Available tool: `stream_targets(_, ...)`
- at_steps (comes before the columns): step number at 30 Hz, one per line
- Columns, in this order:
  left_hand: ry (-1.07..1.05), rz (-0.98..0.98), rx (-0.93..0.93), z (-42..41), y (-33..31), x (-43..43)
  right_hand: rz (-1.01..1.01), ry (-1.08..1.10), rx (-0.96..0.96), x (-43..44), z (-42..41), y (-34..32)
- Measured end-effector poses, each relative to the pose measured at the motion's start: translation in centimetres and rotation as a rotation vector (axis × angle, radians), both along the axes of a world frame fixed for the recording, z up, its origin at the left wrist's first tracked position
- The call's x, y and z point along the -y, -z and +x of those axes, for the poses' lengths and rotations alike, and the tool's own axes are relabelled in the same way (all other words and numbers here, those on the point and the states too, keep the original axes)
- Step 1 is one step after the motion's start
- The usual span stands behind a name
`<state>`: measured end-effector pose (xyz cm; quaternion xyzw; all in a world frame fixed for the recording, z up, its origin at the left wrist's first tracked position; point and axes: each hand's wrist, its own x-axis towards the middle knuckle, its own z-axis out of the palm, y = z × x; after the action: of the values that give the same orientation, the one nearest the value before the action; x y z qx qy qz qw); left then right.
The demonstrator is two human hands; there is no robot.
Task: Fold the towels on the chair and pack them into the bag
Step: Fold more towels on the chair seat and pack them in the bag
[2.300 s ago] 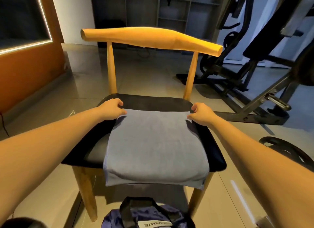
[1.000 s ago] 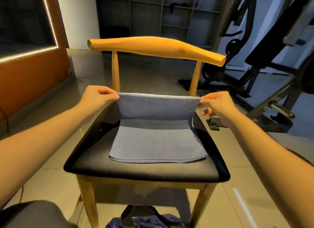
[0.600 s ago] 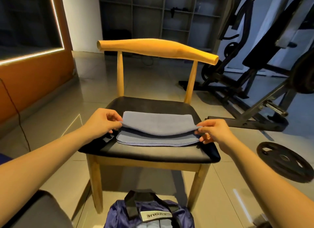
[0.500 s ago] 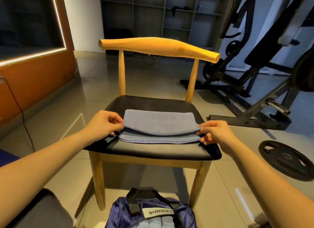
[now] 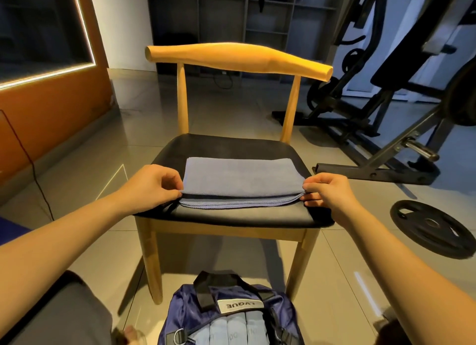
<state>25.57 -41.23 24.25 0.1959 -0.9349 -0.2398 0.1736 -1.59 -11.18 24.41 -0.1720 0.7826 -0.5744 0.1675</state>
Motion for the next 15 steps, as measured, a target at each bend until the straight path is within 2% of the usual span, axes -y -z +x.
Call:
stream_targets(5, 0.08, -0.091, 0.042, 0.28, 0.21, -0.09, 0.048, 0.001, -0.027, 0.02, 0.1, -0.26)
stream_targets(9, 0.088, -0.088, 0.034, 0.36, 0.41, -0.02, 0.074, 0.011, -0.059, 0.03, 0.37, -0.48)
stream_targets(15, 0.067, 0.055, 0.094, -0.06, -0.04, 0.39, 0.122, 0.007, -0.086, 0.16, 0.43, -0.23)
